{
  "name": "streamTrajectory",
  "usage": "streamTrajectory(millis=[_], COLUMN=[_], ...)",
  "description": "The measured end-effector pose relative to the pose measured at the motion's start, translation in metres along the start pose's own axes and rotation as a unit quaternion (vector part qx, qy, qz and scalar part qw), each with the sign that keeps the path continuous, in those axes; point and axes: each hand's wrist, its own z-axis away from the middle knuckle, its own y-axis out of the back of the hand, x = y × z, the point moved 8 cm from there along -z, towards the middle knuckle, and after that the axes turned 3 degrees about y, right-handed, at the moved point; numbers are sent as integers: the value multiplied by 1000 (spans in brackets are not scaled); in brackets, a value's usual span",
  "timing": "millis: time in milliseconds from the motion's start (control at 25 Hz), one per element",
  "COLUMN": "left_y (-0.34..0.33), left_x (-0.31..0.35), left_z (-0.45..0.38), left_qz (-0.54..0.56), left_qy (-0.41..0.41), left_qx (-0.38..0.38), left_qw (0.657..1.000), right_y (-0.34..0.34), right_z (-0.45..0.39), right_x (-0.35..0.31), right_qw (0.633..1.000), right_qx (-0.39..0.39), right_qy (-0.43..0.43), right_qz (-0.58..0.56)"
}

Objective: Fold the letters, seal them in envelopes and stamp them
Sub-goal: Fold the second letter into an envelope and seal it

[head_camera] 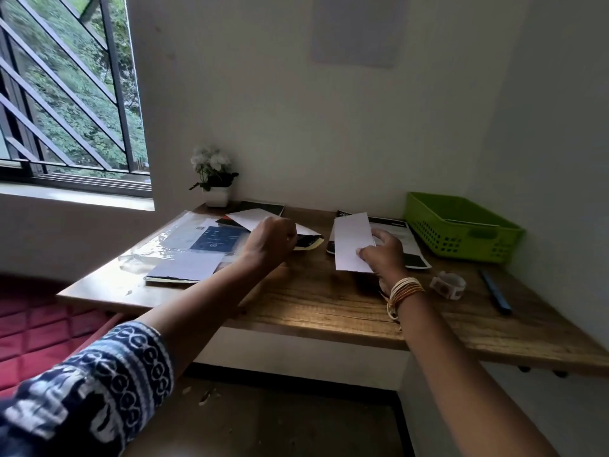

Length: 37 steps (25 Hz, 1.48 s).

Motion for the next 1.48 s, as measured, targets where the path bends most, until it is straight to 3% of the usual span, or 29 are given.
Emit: streamTrajectory(millis=[160, 600, 840, 1000, 1480], left_y=[-20, -30, -27, -27, -32], left_x=[-1, -34, -43, -45, -8], left_z=[-6, -18, -18, -19, -15], left_qz=[13, 37, 58, 58, 48], left_qy=[27, 94, 133, 136, -25], left_qx=[-26, 6, 28, 30, -28], left_qw=[999, 995, 989, 989, 998], right_y=[1, -33, -35, -38, -38], right_z=[2, 18, 20, 26, 27], right_x=[-1, -5, -8, -11, -8], right_qw=[999, 980, 974, 966, 960], right_qx=[-2, -197, -222, -257, -275], right_qy=[-3, 1, 2, 10, -5], right_qz=[-46, -32, -44, 6, 49])
